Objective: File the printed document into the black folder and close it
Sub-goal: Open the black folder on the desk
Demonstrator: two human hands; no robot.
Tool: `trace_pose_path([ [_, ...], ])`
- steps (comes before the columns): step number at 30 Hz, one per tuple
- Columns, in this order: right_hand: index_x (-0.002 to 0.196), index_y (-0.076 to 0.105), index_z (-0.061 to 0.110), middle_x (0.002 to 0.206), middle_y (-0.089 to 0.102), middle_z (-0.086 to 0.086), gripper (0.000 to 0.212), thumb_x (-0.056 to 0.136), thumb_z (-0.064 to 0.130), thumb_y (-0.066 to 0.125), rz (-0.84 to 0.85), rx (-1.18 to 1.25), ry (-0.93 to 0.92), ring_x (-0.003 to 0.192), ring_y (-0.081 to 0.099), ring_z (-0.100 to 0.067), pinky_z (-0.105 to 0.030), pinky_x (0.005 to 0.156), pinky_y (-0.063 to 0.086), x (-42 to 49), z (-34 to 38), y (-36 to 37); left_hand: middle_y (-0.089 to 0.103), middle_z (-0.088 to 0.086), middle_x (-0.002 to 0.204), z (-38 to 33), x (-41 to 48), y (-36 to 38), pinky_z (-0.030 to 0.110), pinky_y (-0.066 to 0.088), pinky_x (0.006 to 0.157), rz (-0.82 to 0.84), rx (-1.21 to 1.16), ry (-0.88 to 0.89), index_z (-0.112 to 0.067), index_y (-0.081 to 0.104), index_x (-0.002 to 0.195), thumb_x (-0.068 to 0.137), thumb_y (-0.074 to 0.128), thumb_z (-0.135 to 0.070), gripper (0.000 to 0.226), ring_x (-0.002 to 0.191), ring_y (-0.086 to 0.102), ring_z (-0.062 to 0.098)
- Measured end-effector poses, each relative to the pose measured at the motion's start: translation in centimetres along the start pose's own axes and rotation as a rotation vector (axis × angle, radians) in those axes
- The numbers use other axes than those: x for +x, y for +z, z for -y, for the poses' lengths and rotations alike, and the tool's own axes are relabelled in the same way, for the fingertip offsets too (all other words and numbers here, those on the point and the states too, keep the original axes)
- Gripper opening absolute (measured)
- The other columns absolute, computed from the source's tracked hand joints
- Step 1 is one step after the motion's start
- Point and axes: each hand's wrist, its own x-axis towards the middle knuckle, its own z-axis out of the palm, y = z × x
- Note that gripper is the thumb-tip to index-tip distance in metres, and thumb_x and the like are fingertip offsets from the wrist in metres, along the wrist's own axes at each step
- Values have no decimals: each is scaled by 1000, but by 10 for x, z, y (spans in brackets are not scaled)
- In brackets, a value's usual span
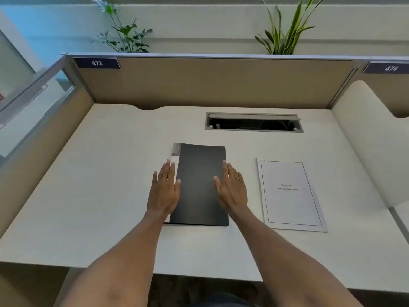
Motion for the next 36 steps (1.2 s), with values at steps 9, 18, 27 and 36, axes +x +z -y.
trace_pose_path([
  [9, 159, 20, 15, 163, 31, -10, 67, 104, 52, 27, 142, -9, 59, 148, 34, -27, -42, 122, 27, -22, 17, 40, 13, 4, 173, 27, -37, 20, 42, 13, 130, 165, -32, -32, -15, 23, 163, 108, 37, -35, 60, 160, 10, 20],
  [18, 158, 25, 17, 164, 28, -12, 68, 102, 56, 23, 233, -208, 63, 149, 29, -31, -44, 122, 24, -26, 20, 63, 1, -1, 174, 37, -67, 31, 37, 24, 125, 409, 57, 99, -19, 15, 165, 97, 40, -69, 88, 160, -8, 18],
  [27, 154, 34, 17, 160, 35, -13, 66, 103, 57, 20, 229, -257, 46, 146, 34, -31, -43, 120, 27, -24, 18, 67, 58, 12, 145, 39, -68, 28, 41, 50, 106, 321, 227, 241, -6, 57, 143, 82, 81, -42, 75, 133, 56, 29],
  [36, 99, 61, 12, 106, 65, -9, 48, 104, 47, 28, -31, 151, 174, 100, 58, -33, -43, 85, 47, 18, 7, 33, 72, 15, 127, 37, -90, 30, 34, 64, 72, 253, 287, 301, -1, 70, 125, 74, 91, -19, 58, 116, 71, 30],
])
